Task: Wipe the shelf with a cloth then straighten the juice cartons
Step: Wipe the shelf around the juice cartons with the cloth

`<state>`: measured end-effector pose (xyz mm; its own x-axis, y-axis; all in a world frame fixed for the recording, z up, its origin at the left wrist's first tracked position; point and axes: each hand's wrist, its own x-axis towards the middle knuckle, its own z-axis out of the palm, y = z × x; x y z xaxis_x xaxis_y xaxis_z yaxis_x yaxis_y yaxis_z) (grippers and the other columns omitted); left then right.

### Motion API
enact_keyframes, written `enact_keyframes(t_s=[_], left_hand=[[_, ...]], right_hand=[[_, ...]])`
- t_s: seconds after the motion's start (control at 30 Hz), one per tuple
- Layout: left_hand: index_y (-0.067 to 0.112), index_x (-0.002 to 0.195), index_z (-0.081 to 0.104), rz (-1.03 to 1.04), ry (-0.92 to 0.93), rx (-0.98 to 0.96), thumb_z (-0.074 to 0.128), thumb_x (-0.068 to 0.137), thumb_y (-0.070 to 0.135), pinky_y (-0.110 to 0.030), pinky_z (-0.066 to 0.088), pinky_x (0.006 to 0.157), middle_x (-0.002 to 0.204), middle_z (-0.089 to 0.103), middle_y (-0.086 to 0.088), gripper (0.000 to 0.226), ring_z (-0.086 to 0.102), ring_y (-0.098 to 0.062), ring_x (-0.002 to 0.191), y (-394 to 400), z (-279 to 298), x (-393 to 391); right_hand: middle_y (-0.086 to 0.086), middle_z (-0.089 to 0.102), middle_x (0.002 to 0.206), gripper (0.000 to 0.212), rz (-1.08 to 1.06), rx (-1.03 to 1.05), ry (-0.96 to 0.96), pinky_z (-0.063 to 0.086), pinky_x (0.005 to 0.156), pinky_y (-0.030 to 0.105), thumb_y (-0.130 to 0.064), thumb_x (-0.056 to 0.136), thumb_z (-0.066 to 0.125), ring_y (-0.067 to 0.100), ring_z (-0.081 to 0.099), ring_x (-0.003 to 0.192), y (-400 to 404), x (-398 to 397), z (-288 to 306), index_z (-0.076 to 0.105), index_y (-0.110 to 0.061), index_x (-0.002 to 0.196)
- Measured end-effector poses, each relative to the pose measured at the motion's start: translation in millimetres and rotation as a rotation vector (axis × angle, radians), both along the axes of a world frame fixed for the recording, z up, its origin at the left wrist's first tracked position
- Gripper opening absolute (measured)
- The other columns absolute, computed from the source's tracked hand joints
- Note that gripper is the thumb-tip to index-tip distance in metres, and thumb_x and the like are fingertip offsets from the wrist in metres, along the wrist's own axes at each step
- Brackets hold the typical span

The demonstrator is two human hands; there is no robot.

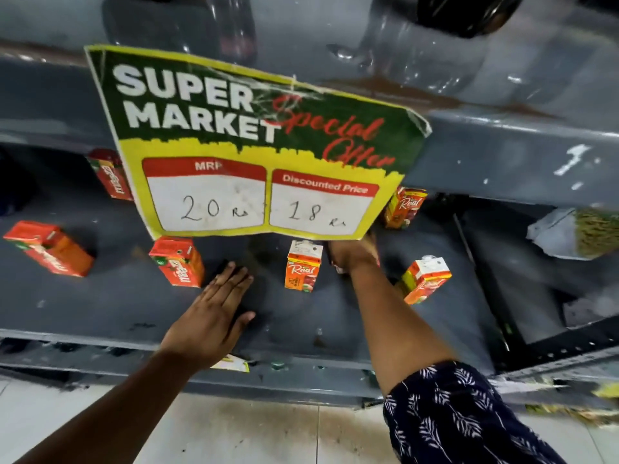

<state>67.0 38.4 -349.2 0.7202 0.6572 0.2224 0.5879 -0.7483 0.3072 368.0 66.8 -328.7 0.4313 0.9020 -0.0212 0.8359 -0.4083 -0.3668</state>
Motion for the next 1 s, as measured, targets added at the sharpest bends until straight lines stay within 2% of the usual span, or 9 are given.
enact_keyframes(t_s=[0.1, 0.2, 0.3, 0.43, 0.6, 0.7, 0.9, 1.0], left_hand=[[0.007, 0.145, 0.031, 0.002, -0.005, 0.009, 0.029, 0.096, 0.047, -0.037, 0.014, 0.114, 0.153, 0.027, -0.008, 0.063, 0.008, -0.018, 0.145, 0, -1, -1], [0.008, 0.145, 0.031, 0.012, -0.007, 0.019, 0.026, 0.096, 0.05, -0.031, 0.008, 0.115, 0.153, 0.025, -0.006, 0.065, 0.005, -0.016, 0.145, -1, -1, -1], [0.008, 0.144, 0.033, 0.014, -0.018, 0.018, 0.024, 0.096, 0.052, -0.033, 0.01, 0.115, 0.153, 0.028, -0.006, 0.066, 0.008, -0.016, 0.145, -1, -1, -1], [0.006, 0.142, 0.037, -0.005, -0.006, 0.027, 0.022, 0.096, 0.051, -0.035, 0.013, 0.115, 0.15, 0.034, -0.009, 0.066, 0.011, -0.019, 0.144, 0, 0, -1], [0.003, 0.14, 0.039, 0.023, 0.031, 0.037, 0.016, 0.097, 0.054, -0.032, 0.01, 0.115, 0.149, 0.036, -0.012, 0.07, 0.014, -0.021, 0.143, -5, 2, 0], [0.0, 0.137, 0.042, 0.092, 0.027, 0.016, 0.011, 0.095, 0.057, -0.031, 0.008, 0.114, 0.146, 0.04, -0.015, 0.077, 0.02, -0.026, 0.141, -10, 5, 1], [0.004, 0.138, 0.041, 0.186, -0.014, -0.012, 0.009, 0.095, 0.057, -0.039, 0.022, 0.113, 0.147, 0.04, -0.014, 0.076, 0.021, -0.023, 0.142, -43, 10, -15], [0.005, 0.133, 0.049, 0.197, 0.006, -0.039, 0.011, 0.095, 0.057, -0.041, 0.028, 0.11, 0.141, 0.048, -0.015, 0.075, 0.033, -0.026, 0.137, -54, 9, -35]], right_hand=[[0.003, 0.025, 0.155, 0.052, -0.021, 0.049, -0.061, 0.007, 0.117, 0.042, -0.041, 0.096, 0.026, 0.024, 0.016, 0.143, -15, -11, 7, 0.027, -0.026, 0.145], [0.005, 0.025, 0.155, 0.051, 0.001, 0.069, -0.146, 0.007, 0.116, 0.043, -0.04, 0.097, 0.024, 0.024, 0.014, 0.143, -35, -18, 8, 0.025, -0.023, 0.146], [-0.002, 0.013, 0.158, 0.053, 0.04, 0.063, -0.112, 0.004, 0.116, 0.042, -0.038, 0.098, 0.022, 0.019, 0.003, 0.145, -49, -25, 3, 0.014, -0.028, 0.149], [-0.008, 0.008, 0.159, 0.05, 0.077, 0.029, -0.101, 0.001, 0.117, 0.038, -0.038, 0.1, 0.02, 0.013, -0.003, 0.145, -75, -38, 3, 0.012, -0.031, 0.149], [-0.009, 0.016, 0.157, 0.048, 0.053, 0.067, -0.049, 0.004, 0.116, 0.035, -0.031, 0.099, 0.025, 0.012, 0.003, 0.145, -116, -54, 4, 0.023, -0.033, 0.147], [-0.009, 0.028, 0.153, 0.047, 0.061, 0.142, 0.0, 0.014, 0.115, 0.035, -0.022, 0.096, 0.035, 0.013, 0.013, 0.144, -148, -65, 8, 0.035, -0.035, 0.141], [-0.01, 0.041, 0.146, 0.045, 0.09, 0.197, 0.076, 0.025, 0.115, 0.036, -0.018, 0.092, 0.037, 0.006, 0.023, 0.14, -211, -79, 2, 0.048, -0.036, 0.132], [-0.019, 0.05, 0.131, 0.042, 0.065, 0.301, 0.174, 0.025, 0.113, 0.023, -0.011, 0.093, 0.045, -0.003, 0.036, 0.127, -236, -86, 8, 0.059, -0.042, 0.118]])
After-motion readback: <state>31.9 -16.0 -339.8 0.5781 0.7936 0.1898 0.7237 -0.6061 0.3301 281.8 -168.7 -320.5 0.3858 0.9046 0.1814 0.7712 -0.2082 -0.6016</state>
